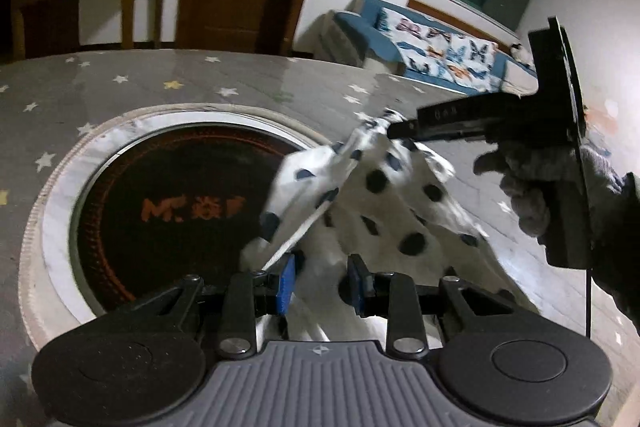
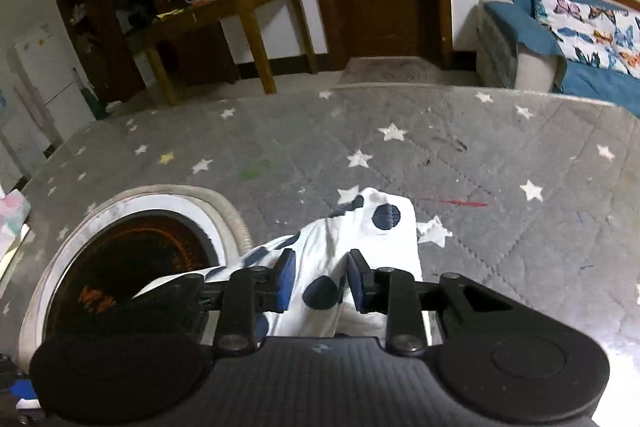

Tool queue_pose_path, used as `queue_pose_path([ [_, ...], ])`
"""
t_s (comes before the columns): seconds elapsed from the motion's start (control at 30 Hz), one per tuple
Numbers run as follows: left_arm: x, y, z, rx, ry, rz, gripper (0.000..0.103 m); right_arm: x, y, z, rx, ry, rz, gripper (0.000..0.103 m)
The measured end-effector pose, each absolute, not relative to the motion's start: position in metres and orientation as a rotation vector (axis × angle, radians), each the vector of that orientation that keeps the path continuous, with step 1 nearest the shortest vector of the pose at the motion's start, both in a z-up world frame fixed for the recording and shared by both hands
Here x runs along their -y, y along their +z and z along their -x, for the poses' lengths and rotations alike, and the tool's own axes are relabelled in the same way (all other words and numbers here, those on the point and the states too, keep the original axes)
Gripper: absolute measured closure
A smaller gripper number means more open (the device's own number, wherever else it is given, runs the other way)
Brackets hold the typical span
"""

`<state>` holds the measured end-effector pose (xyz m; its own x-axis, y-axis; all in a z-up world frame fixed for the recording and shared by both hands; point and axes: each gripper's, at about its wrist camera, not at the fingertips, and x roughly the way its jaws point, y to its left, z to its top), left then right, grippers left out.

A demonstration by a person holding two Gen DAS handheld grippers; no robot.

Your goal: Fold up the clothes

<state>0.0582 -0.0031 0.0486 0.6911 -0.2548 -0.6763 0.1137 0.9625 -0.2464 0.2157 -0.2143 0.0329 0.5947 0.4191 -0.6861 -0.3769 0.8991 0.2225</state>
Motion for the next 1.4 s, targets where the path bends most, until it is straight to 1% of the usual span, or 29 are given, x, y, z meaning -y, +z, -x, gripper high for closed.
queue_pose_path([
  [0.03, 0.000, 0.048, -0.059, -0.781, -0.196, 0.196, 0.073, 0.214, 0.030, -0.219, -0.819, 0.460, -0.060, 0.080],
  [0.07, -0.001, 0.047, -0.060, -0.781, -0.188, 0.200, 0.073, 0.215, 0.029, -0.219, -0.821, 0.469, -0.072, 0.090],
  [0.1, -0.003, 0.046, -0.062, -0.784, -0.182, 0.203, 0.073, 0.216, 0.029, -0.218, -0.822, 0.478, -0.086, 0.096],
  [0.17, -0.004, 0.045, -0.063, -0.786, -0.175, 0.209, 0.073, 0.220, 0.031, -0.215, -0.811, 0.486, -0.103, 0.099],
  [0.3, -0.007, 0.042, -0.064, -0.789, -0.161, 0.220, 0.072, 0.239, 0.050, -0.201, -0.748, 0.471, -0.130, 0.100],
  [0.6, -0.015, 0.038, -0.065, -0.795, -0.134, 0.241, 0.072, 0.308, 0.086, -0.140, -0.646, 0.342, -0.116, 0.100],
  [0.77, -0.016, 0.037, -0.065, -0.797, -0.136, 0.244, 0.071, 0.348, 0.079, -0.103, -0.674, 0.211, -0.113, 0.100],
  [0.9, -0.017, 0.036, -0.064, -0.804, -0.139, 0.248, 0.071, 0.367, 0.063, -0.084, -0.766, 0.113, -0.094, 0.095],
  [0.93, -0.017, 0.035, -0.064, -0.804, -0.138, 0.247, 0.071, 0.370, 0.060, -0.080, -0.776, 0.082, -0.082, 0.095],
  [1.0, -0.018, 0.035, -0.064, -0.805, -0.138, 0.249, 0.070, 0.372, 0.063, -0.078, -0.750, 0.031, -0.061, 0.091],
  [1.1, -0.020, 0.037, -0.061, -0.804, -0.142, 0.256, 0.070, 0.362, 0.080, -0.080, -0.684, 0.082, -0.063, 0.091],
  [1.13, -0.021, 0.038, -0.060, -0.801, -0.144, 0.257, 0.068, 0.352, 0.083, -0.084, -0.673, 0.122, -0.054, 0.090],
  [1.2, -0.022, 0.039, -0.059, -0.798, -0.143, 0.260, 0.067, 0.331, 0.091, -0.092, -0.652, 0.203, -0.036, 0.084],
  [1.3, -0.023, 0.039, -0.056, -0.797, -0.140, 0.264, 0.067, 0.290, 0.089, -0.115, -0.693, 0.352, -0.024, 0.081],
  [1.4, -0.024, 0.041, -0.052, -0.793, -0.146, 0.257, 0.067, 0.250, 0.071, -0.138, -0.770, 0.442, 0.004, 0.079],
])
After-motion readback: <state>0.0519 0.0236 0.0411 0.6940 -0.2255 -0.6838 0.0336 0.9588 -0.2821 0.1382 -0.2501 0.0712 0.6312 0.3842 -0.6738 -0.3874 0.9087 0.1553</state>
